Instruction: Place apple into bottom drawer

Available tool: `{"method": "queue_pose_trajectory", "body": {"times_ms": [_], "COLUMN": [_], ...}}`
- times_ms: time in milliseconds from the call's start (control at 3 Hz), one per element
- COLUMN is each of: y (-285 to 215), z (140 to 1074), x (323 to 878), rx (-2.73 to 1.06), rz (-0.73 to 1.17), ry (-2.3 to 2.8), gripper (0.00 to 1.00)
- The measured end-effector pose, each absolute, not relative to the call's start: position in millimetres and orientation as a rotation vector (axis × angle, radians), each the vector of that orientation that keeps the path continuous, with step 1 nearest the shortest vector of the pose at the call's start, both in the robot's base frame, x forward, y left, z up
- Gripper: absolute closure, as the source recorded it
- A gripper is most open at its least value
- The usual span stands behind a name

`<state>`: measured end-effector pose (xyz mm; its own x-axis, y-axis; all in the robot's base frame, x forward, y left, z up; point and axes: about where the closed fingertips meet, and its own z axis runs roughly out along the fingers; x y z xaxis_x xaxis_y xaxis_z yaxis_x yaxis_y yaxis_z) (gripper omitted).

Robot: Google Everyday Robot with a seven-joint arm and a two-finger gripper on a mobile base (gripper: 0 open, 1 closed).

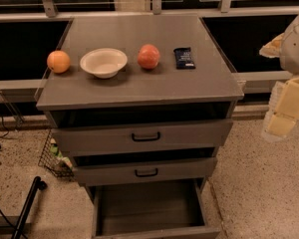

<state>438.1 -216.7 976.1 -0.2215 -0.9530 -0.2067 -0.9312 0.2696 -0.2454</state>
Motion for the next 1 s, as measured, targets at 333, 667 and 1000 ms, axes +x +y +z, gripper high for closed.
{"method": "queue_pose_trajectory", "body": {"times_ms": [333,667,1000], "y": [-217,-215,-206], "z": [976,976,964], "x": [438,446,474], "rx": [-1.725,-1.685,-1.639], "rz": [-0.098,-0.096,-0.077], "ry": [2.232,2.223,2.213], "gripper": [0.0,0.0,0.0]}}
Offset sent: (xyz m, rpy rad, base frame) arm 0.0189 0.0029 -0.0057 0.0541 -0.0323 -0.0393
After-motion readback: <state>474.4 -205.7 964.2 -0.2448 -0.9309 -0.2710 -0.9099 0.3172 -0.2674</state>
